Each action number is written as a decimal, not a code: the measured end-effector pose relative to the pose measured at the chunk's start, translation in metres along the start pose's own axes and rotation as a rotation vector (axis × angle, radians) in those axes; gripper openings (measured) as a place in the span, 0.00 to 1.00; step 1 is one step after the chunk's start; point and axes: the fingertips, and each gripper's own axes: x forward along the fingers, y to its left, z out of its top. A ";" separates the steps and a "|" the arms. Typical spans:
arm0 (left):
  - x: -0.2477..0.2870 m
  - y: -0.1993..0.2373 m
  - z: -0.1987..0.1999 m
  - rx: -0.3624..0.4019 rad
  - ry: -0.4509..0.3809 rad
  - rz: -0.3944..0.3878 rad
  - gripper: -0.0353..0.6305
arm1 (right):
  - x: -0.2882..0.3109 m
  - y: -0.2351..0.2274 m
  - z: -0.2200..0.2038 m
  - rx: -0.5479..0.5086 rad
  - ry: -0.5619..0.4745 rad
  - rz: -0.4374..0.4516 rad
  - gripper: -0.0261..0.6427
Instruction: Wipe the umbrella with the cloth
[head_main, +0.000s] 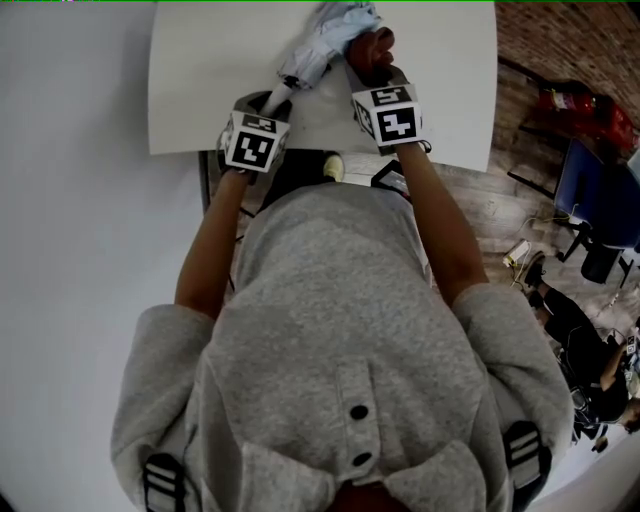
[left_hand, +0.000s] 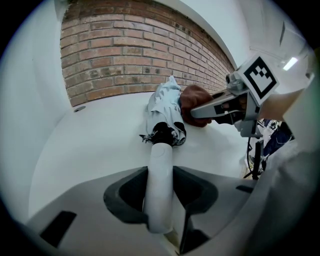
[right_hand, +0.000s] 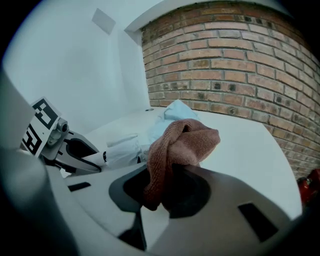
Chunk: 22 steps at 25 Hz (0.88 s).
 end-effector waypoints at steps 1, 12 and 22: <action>0.000 0.000 0.000 0.000 0.000 0.001 0.28 | 0.001 0.004 -0.001 -0.004 0.003 0.007 0.16; 0.004 0.001 0.003 0.000 0.007 0.002 0.28 | 0.007 0.029 0.000 -0.026 0.011 0.071 0.16; 0.002 0.001 0.004 0.001 0.010 0.001 0.28 | 0.006 0.052 0.002 -0.039 0.016 0.114 0.16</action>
